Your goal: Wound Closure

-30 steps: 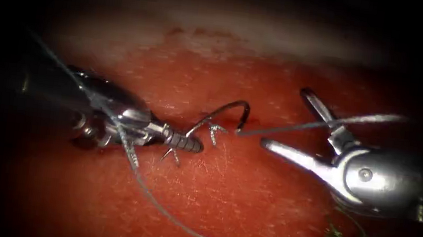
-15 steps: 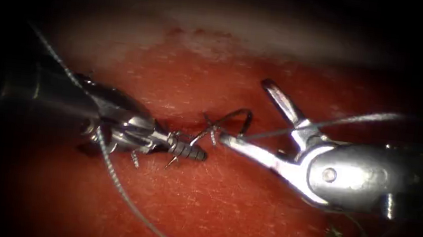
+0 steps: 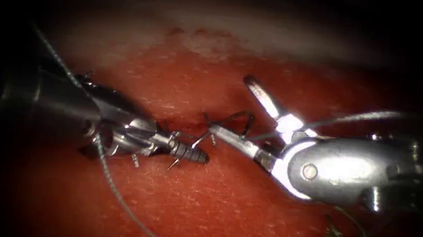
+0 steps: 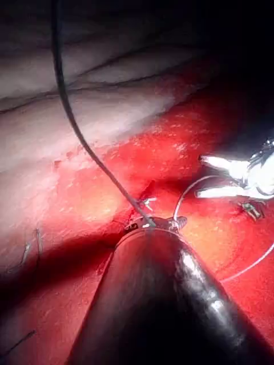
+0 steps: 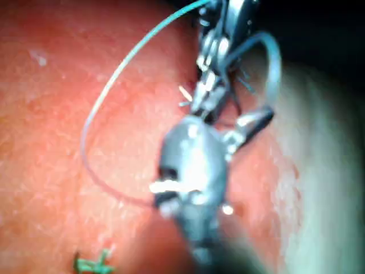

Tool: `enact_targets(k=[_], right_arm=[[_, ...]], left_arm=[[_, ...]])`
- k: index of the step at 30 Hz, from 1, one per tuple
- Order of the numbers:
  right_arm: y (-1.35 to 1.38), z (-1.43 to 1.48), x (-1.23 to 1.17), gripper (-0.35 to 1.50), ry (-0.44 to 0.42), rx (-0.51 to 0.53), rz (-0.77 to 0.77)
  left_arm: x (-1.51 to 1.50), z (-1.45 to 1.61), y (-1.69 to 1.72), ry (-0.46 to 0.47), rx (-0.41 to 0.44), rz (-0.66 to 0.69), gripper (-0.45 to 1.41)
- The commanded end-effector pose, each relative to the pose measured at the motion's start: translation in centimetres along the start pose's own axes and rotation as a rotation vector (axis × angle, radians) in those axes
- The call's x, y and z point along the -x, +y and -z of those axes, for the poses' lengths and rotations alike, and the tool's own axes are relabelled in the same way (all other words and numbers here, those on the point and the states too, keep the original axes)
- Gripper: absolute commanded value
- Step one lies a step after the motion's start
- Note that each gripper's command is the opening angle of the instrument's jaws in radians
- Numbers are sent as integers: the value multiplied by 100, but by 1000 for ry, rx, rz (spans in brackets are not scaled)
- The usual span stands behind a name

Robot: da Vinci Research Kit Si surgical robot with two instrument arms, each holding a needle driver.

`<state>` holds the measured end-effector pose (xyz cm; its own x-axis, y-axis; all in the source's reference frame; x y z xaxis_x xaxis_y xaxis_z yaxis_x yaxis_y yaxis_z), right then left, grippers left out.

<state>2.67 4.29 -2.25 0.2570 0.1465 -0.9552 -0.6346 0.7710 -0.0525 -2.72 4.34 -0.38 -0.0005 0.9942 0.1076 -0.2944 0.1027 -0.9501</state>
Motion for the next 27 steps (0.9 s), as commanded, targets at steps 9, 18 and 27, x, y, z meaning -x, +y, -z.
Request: enact_targets(k=[9, 18, 27], right_arm=[[-6, -5, 7, -35, -47, -8, 54], [-4, 1, 7, -35, -39, -38, 58], [4, 3, 15, -35, -31, -126, 60]], left_arm=[[7, -10, 1, -3, 3, 4, -35], [7, -11, 4, -3, 10, 5, -35], [1, -21, 7, -41, 32, -202, 77]])
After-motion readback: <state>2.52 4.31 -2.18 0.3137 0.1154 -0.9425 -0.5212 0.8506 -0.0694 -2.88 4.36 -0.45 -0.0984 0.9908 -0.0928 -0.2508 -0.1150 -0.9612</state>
